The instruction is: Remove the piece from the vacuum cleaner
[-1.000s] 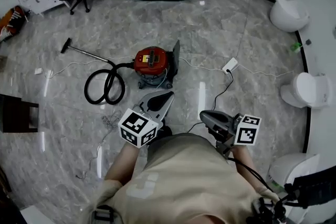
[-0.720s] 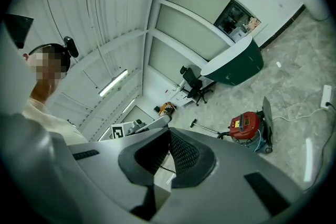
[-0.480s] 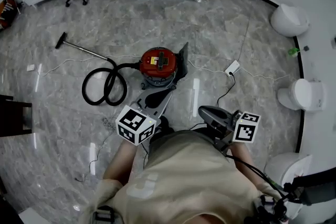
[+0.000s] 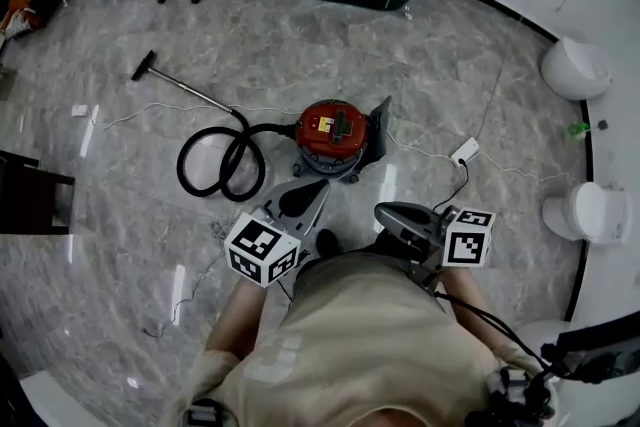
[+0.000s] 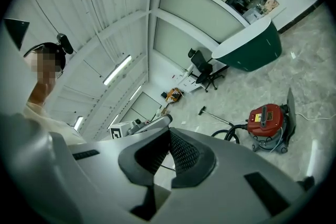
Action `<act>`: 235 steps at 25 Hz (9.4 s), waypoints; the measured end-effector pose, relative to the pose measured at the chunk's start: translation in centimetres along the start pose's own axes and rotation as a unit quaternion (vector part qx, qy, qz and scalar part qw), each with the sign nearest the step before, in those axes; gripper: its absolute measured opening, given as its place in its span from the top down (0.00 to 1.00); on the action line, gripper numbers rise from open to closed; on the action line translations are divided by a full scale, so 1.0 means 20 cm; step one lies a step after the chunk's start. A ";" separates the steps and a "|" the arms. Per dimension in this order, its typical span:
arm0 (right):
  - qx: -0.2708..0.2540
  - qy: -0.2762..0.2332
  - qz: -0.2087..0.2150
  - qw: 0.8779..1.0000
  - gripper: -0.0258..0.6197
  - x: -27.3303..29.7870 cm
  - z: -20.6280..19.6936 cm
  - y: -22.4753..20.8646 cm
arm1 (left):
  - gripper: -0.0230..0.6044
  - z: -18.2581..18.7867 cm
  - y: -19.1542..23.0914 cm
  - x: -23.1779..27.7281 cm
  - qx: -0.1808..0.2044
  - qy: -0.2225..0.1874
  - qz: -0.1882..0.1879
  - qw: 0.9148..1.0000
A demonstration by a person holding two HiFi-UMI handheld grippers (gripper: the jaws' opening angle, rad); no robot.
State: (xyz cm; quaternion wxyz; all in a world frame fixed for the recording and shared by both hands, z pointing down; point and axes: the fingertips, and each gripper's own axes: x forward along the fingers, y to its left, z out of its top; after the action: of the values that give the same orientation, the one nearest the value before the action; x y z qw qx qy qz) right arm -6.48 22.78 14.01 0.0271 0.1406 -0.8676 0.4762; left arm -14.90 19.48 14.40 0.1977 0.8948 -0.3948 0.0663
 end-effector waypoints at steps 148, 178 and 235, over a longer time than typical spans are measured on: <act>-0.060 0.308 -0.381 0.870 0.89 0.32 -0.26 -3.70 | 0.97 -1.53 1.11 1.77 0.000 0.389 -0.007 0.921; 0.064 0.242 -0.381 0.890 0.91 0.32 -0.26 -3.76 | 0.97 -1.61 1.24 1.84 0.050 0.384 0.012 0.922; 0.261 0.206 -0.331 0.883 0.91 0.34 -0.20 -3.73 | 0.97 -1.97 1.37 1.99 0.125 0.422 0.043 0.897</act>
State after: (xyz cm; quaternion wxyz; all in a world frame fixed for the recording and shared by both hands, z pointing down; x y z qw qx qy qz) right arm 6.76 -13.23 78.53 0.3235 0.3202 -0.5895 0.6673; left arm -6.46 -8.22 69.54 0.2294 0.7823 -0.3013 0.4946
